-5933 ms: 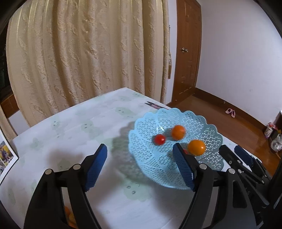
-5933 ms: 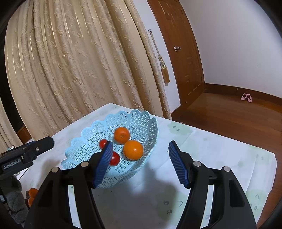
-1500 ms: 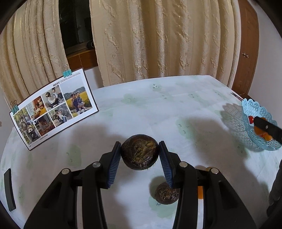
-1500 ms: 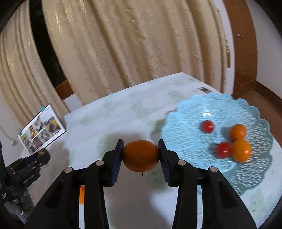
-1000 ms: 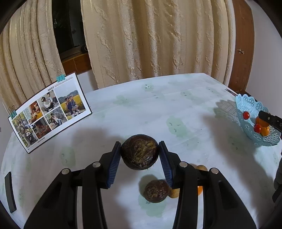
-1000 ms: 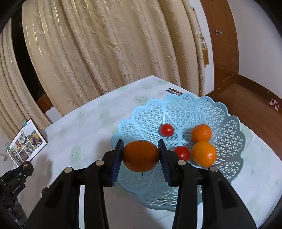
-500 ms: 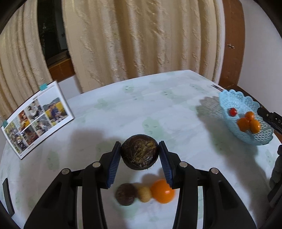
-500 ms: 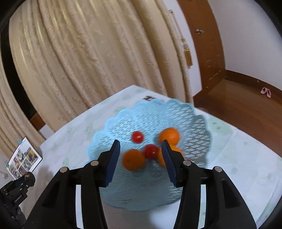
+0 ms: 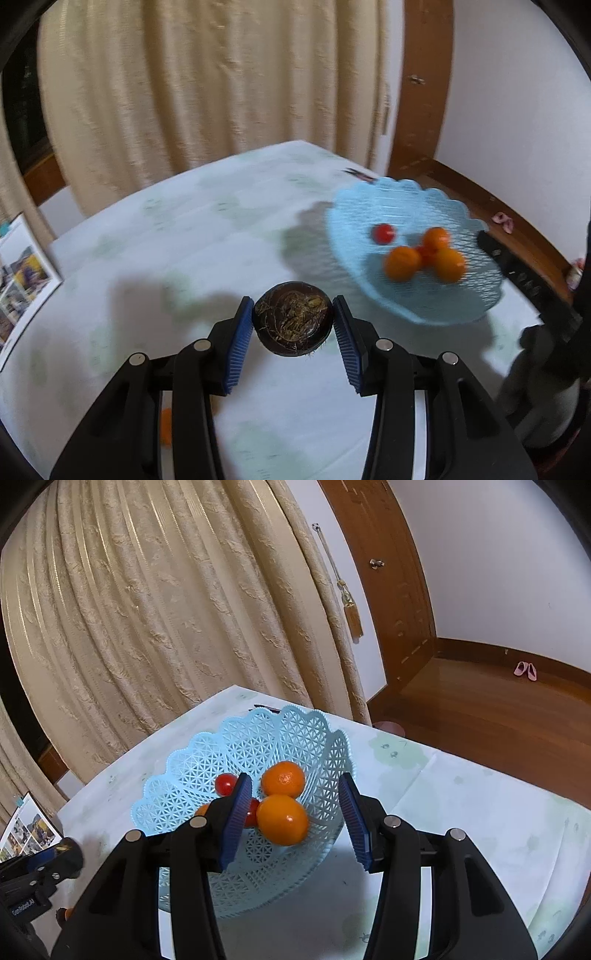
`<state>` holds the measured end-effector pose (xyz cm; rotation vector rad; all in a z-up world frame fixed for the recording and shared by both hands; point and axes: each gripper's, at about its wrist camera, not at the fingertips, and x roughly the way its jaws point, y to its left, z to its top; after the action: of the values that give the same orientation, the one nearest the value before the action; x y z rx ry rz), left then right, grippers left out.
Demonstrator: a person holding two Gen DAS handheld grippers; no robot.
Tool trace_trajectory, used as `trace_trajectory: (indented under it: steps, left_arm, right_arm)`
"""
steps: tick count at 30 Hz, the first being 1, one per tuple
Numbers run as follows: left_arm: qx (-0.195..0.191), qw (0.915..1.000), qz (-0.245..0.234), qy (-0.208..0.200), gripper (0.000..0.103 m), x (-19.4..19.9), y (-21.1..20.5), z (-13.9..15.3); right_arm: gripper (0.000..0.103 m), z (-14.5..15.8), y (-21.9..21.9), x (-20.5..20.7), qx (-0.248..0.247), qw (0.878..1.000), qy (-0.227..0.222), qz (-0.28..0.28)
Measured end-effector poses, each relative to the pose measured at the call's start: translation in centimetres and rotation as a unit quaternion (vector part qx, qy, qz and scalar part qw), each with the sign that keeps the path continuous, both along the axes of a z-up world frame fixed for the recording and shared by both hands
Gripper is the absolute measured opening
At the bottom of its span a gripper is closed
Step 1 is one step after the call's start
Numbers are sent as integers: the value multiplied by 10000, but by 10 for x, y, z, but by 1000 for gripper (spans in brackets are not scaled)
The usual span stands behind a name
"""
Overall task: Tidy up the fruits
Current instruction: 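Carry the mandarin into the blue basket and open the right tool, then lower the brown fruit into the blue basket and open the left tool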
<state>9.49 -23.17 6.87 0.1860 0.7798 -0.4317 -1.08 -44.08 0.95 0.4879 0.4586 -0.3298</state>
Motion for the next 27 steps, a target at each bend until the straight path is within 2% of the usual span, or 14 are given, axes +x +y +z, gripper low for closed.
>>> trace_trajectory:
  steps: [5, 9, 13, 14, 15, 16, 24, 27]
  left_arm:
    - [-150, 9994, -298, 98, 44, 4, -32, -3]
    - [-241, 9986, -463, 131, 44, 8, -48, -3]
    - [-388, 9974, -572, 211, 45, 12, -59, -4]
    - [-404, 9973, -577, 214, 49, 12, -59, -4]
    - [-430, 9972, -571, 220, 61, 14, -59, -4]
    - [-461, 9972, -547, 202, 67, 13, -57, -3]
    - [-468, 9987, -203, 86, 76, 17, -36, 5]
    - [-352, 9993, -45, -87, 81, 16, -29, 8]
  right_arm:
    - [51, -2, 2, -3, -39, 10000, -48, -24]
    - [57, 2, 3, -8, -117, 9996, -181, -160]
    - [58, 3, 4, -11, -158, 9992, -259, -254]
    - [58, 3, 3, -11, -154, 9992, -259, -249]
    - [58, 3, 3, -11, -152, 9992, -260, -243]
    - [58, 4, 4, -11, -151, 9992, -263, -245]
    - [60, 5, 3, -15, -179, 9985, -365, -365]
    - [66, 6, 4, -15, -214, 9983, -371, -386]
